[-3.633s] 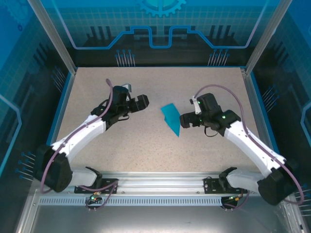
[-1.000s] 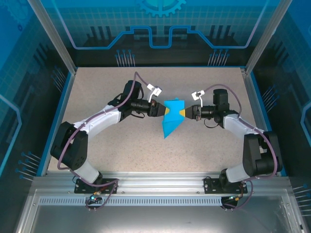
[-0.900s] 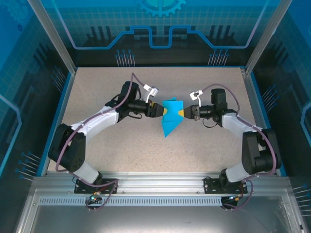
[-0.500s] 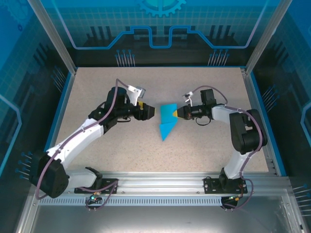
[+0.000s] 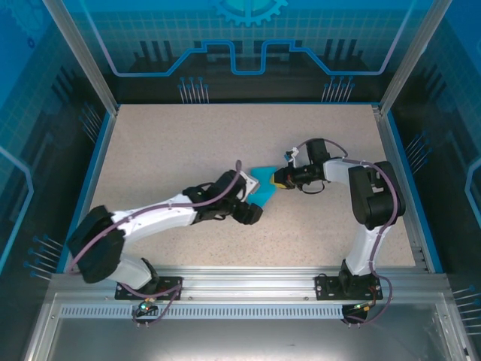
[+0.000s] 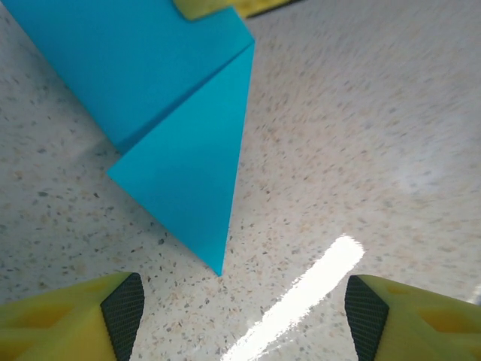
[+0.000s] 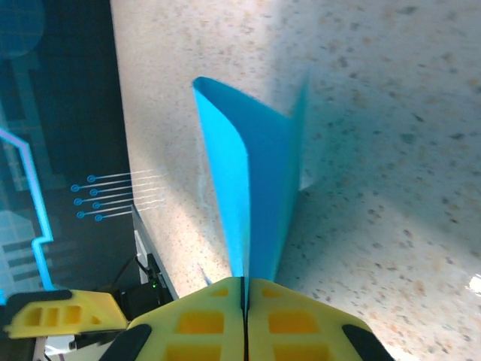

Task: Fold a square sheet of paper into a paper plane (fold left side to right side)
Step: Place the paper at the center of the table, then fold the wing for the fifth time at the center of the table.

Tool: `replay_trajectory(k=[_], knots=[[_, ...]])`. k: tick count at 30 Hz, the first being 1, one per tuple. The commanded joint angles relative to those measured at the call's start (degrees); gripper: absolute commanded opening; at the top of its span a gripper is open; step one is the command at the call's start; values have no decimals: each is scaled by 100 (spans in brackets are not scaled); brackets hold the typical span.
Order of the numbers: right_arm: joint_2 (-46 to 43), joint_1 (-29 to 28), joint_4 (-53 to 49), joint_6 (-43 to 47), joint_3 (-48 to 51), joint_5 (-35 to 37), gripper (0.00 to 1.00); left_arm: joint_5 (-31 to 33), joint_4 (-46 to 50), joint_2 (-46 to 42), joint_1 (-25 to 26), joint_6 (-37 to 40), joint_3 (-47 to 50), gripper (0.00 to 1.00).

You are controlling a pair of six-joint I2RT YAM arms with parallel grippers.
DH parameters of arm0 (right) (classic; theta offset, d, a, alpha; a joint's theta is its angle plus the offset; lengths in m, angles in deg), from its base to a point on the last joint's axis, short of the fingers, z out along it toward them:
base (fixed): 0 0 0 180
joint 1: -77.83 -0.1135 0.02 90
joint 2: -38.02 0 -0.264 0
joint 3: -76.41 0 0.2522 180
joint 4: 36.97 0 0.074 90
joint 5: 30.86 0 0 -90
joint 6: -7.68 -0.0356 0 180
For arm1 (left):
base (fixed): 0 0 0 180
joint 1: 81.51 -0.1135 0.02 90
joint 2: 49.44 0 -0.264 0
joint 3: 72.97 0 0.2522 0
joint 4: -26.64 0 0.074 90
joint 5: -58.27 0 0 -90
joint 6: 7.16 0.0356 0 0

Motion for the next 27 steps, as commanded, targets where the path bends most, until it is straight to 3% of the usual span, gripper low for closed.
replay_trajectory(k=[1, 13, 27], knots=[[139, -52, -315, -193, -122, 133, 7, 701, 240, 584, 202, -108, -495, 76], [201, -56, -535, -229, -223, 93, 7, 2069, 936, 2102, 729, 28, -1697, 75], [265, -116, -832, -101, -363, 194, 8, 2566, 1290, 2776, 893, 10, -2181, 54]])
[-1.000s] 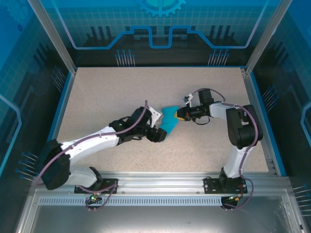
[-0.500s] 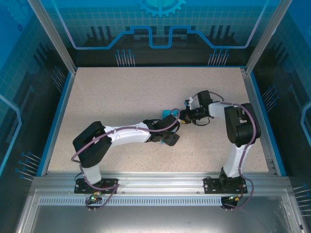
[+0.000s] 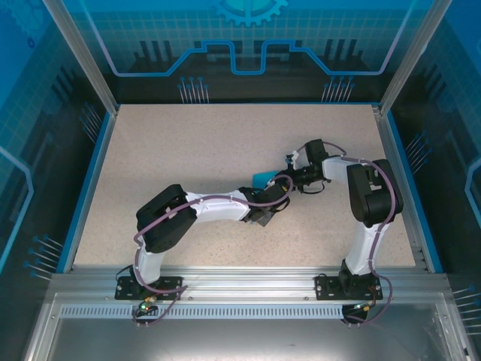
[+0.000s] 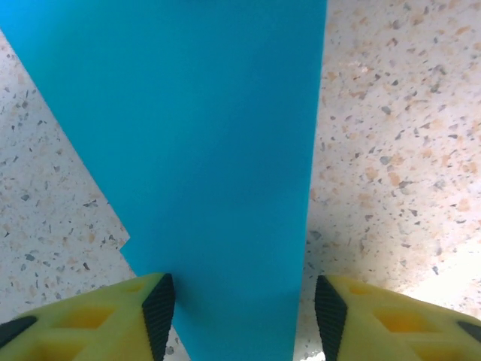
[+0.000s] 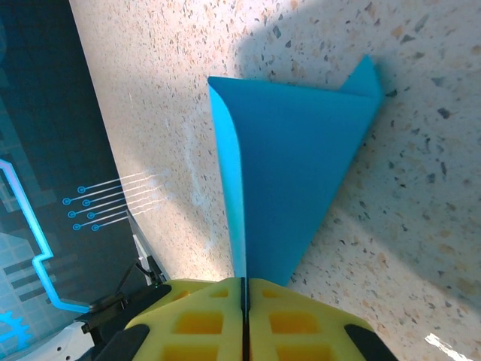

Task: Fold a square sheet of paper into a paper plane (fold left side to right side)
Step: Fold the wing for the fifth time at the center of the table.

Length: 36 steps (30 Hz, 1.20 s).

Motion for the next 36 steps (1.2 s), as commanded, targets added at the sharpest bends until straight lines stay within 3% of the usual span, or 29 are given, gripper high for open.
replay_trajectory(k=[1, 15, 28, 33, 36], knots=[[132, -108, -279, 73, -156, 42, 8, 201, 211, 104, 87, 33, -190, 53], [190, -101, -440, 83, -262, 183, 14, 227, 211, 307, 115, 41, -282, 36], [-540, 381, -634, 201, -79, 590, 41, 69, -9, 184, 79, -109, -133, 23], [-1120, 712, -807, 474, 253, 840, 54, -466, -389, -155, -131, -318, 217, 18], [-1364, 793, -787, 622, 459, 887, 60, -1099, -823, -442, -355, -493, 555, 17]])
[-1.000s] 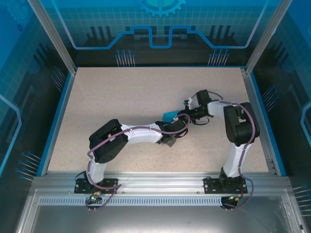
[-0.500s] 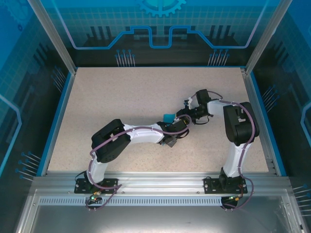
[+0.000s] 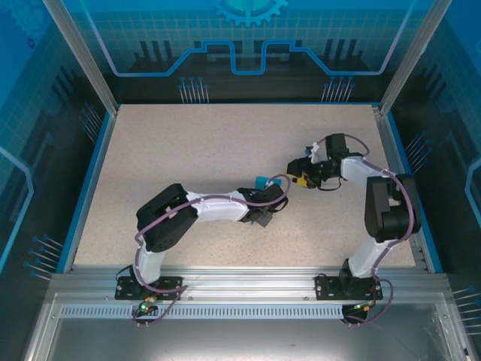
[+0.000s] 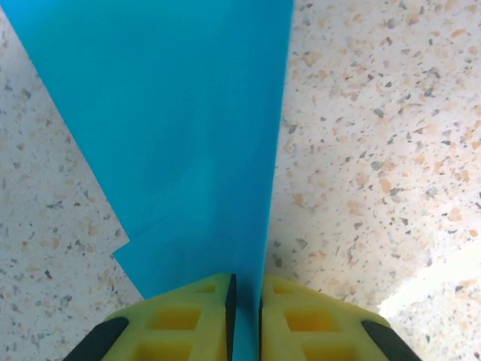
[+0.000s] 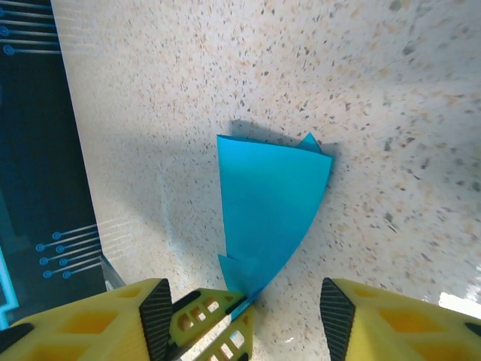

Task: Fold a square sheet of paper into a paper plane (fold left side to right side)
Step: Fold the wing for the fifth time at the center of the table.

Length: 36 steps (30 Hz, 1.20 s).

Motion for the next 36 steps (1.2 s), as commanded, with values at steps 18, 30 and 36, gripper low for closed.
replay_trajectory(k=[18, 30, 36], knots=[[53, -918, 781, -120, 600, 509, 69, -3921, -2592, -906, -1735, -1468, 1866, 13], [757, -1667, 1216, -634, -25, 764, 61, -4861, -3596, -534, -2329, -2286, 2232, 10], [1065, -1817, 957, -693, -383, 1109, 60, -4968, -3693, -403, -2426, -2486, 2252, 10]])
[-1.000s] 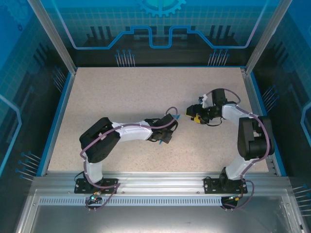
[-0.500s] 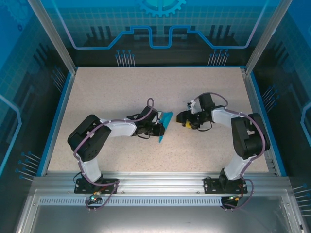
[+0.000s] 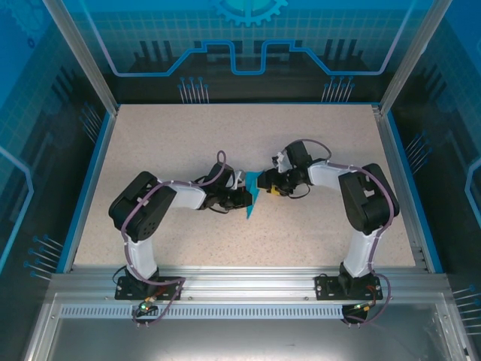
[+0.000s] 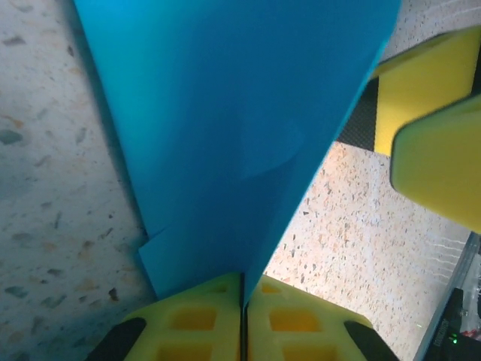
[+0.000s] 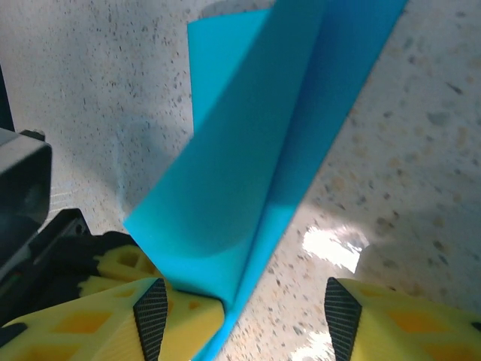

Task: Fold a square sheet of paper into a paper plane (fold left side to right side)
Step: Fold the wing for the fifth time at the center of the table.

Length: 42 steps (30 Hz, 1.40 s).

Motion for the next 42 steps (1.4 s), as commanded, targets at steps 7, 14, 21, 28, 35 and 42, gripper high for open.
replay_trajectory(k=[7, 14, 21, 28, 35, 42], knots=[[515, -130, -167, -249, -513, 292, 52, -348, -479, 212, -195, -516, 192, 8], [780, -155, -198, -294, -810, 267, 52, -424, -691, 269, -242, -682, 244, 7], [977, -210, -318, -323, -1078, 218, 51, -567, -1047, 369, -274, -933, 310, 6], [1225, -271, -682, -294, -1373, 290, 50, -630, -1213, 438, -305, -1058, 325, 6], [1449, -302, -1088, -252, -1552, 450, 46, -683, -1217, 423, -310, -1047, 333, 22], [1497, -315, -1129, -233, -1577, 476, 45, -667, -1078, 111, -341, -950, 397, 31]])
